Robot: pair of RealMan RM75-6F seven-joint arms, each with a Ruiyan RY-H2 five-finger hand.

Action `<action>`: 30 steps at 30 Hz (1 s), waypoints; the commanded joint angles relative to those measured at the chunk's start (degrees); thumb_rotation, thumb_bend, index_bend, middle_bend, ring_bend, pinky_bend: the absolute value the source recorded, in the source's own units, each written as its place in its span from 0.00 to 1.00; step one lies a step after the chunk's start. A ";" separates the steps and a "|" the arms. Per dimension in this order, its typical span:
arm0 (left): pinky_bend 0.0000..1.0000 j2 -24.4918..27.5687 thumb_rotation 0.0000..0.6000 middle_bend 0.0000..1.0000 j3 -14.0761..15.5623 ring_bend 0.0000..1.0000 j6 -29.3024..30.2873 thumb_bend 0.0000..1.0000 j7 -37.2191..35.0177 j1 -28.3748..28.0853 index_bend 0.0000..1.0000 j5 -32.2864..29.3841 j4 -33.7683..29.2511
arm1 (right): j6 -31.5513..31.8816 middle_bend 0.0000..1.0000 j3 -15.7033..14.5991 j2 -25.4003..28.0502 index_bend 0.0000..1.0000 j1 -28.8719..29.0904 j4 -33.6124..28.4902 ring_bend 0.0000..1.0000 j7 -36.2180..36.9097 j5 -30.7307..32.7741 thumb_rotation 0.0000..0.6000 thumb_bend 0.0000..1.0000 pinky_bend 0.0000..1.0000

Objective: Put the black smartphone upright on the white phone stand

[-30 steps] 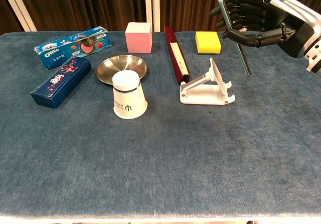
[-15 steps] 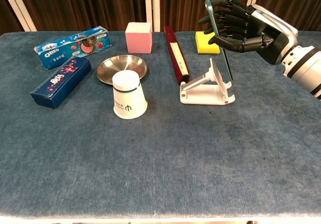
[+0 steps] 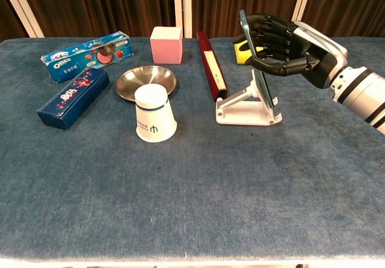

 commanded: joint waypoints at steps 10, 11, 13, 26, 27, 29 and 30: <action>0.00 -0.15 1.00 0.19 0.06 0.11 -0.34 0.09 0.29 -0.20 0.17 -0.33 -0.17 | -0.46 0.47 -1.20 -1.67 0.55 -0.06 2.54 0.26 -0.18 0.24 1.00 0.45 0.32; 0.00 -0.17 1.00 0.19 0.06 0.11 -0.36 0.09 0.25 -0.22 0.17 -0.34 -0.13 | -0.50 0.46 -1.29 -1.75 0.55 -0.10 2.65 0.26 -0.17 0.25 1.00 0.45 0.32; 0.00 -0.19 1.00 0.19 0.03 0.11 -0.41 0.09 0.15 -0.27 0.17 -0.39 -0.04 | -0.62 0.46 -1.44 -1.95 0.54 -0.15 2.83 0.26 -0.15 0.31 1.00 0.44 0.32; 0.00 -0.71 1.00 0.19 0.05 0.11 -0.81 0.09 -0.45 -0.58 0.17 -0.47 0.80 | -0.87 0.39 -1.94 -2.36 0.43 -0.35 3.03 0.21 -0.75 0.73 1.00 0.31 0.29; 0.00 -0.73 1.00 0.19 0.06 0.11 -0.81 0.09 -0.50 -0.58 0.17 -0.49 0.85 | -0.89 0.39 -1.90 -2.39 0.42 -0.32 3.09 0.21 -0.85 0.80 1.00 0.31 0.29; 0.00 -0.74 1.00 0.19 0.08 0.11 -0.84 0.09 -0.52 -0.59 0.17 -0.51 0.92 | -0.90 0.39 -1.81 -2.40 0.42 -0.23 3.12 0.21 -0.82 0.93 1.00 0.31 0.29; 0.00 -0.72 1.00 0.19 0.09 0.11 -0.87 0.09 -0.51 -0.59 0.17 -0.55 0.92 | -0.92 0.39 -1.75 -2.36 0.42 -0.12 3.13 0.21 -0.77 0.99 1.00 0.31 0.29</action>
